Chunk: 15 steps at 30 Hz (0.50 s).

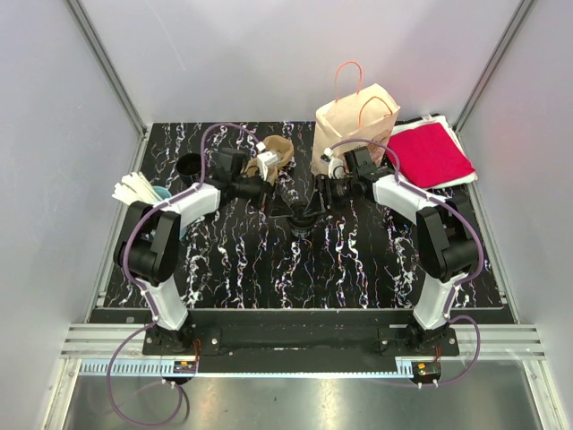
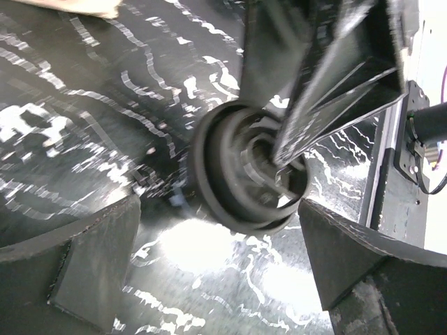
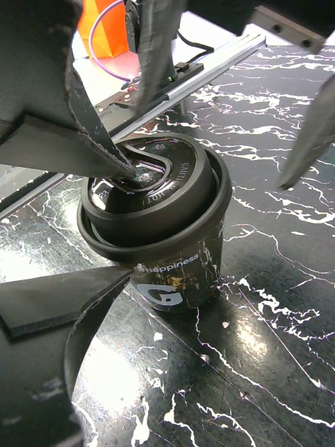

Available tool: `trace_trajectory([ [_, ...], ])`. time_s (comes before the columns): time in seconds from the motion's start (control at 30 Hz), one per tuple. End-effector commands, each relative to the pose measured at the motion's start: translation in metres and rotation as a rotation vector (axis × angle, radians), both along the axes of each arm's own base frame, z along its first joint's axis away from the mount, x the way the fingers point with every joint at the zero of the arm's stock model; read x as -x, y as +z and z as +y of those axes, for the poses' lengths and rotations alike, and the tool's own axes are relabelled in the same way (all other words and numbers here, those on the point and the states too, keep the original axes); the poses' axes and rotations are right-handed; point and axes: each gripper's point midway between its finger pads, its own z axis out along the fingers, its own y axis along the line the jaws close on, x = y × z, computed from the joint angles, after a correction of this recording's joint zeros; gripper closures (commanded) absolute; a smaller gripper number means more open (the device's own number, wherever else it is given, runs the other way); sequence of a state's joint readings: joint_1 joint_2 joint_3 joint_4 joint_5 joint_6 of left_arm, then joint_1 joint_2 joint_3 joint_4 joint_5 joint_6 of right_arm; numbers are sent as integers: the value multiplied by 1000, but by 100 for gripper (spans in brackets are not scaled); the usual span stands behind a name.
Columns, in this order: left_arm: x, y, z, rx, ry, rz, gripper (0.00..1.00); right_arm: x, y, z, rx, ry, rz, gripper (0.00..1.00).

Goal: Pack the takeout coffee

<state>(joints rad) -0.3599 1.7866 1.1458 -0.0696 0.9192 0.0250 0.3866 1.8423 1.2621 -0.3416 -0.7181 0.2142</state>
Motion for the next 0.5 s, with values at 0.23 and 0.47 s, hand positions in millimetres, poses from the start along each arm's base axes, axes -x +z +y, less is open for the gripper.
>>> trace_trajectory([
  [0.23, -4, 17, 12, 86, -7, 33, 1, -4, -1, 4, 14, 1, -15, 43],
  [0.47, -5, 2, 9, 92, -6, 105, 1, -3, 1, 4, 13, 2, -21, 43],
])
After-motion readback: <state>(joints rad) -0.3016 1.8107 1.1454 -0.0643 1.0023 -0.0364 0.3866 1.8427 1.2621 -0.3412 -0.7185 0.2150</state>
